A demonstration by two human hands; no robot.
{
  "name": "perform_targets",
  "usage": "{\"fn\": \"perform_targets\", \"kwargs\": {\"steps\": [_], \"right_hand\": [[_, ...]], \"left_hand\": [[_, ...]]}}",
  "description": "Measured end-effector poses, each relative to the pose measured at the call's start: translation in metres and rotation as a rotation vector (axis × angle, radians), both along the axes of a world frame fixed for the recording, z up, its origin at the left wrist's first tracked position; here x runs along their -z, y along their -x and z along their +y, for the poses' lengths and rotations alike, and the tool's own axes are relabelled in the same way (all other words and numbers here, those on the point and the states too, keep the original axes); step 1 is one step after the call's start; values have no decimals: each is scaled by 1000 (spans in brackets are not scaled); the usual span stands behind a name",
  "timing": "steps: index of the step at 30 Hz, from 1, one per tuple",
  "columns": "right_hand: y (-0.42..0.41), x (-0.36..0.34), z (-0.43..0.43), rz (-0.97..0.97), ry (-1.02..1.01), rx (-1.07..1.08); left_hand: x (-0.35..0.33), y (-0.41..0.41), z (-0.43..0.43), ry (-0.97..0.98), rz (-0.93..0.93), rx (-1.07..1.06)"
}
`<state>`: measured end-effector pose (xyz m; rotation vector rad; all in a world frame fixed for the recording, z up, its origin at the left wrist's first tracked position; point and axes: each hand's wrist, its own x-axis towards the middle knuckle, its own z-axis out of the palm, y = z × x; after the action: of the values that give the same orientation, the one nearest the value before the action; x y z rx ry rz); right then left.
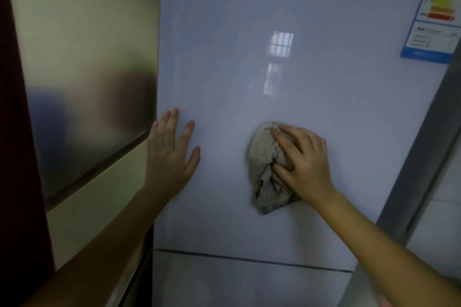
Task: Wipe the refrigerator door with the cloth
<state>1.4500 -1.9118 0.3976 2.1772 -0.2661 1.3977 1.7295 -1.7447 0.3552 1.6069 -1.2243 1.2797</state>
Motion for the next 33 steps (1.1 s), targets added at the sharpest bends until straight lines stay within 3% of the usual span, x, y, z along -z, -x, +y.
{"fn": "perform_targets", "kwargs": {"steps": [4,13,22,29,33], "right_hand": [[19,21,-12,46,44,-6],[66,100,-38,323,166,-79],[111,11,-75,4,46,-37],[116,101,-83,407,216,-172],[122,88,-88,369,221,-172]], "left_hand": [[-6,7,1,-15,-114,6],[-5,52,-27,-18,-119,49],[0,66,-43,-7,-76,-8],[0,69,-39,-42,-59,-60],[0,69,-38,-42,-69,-82]]}}
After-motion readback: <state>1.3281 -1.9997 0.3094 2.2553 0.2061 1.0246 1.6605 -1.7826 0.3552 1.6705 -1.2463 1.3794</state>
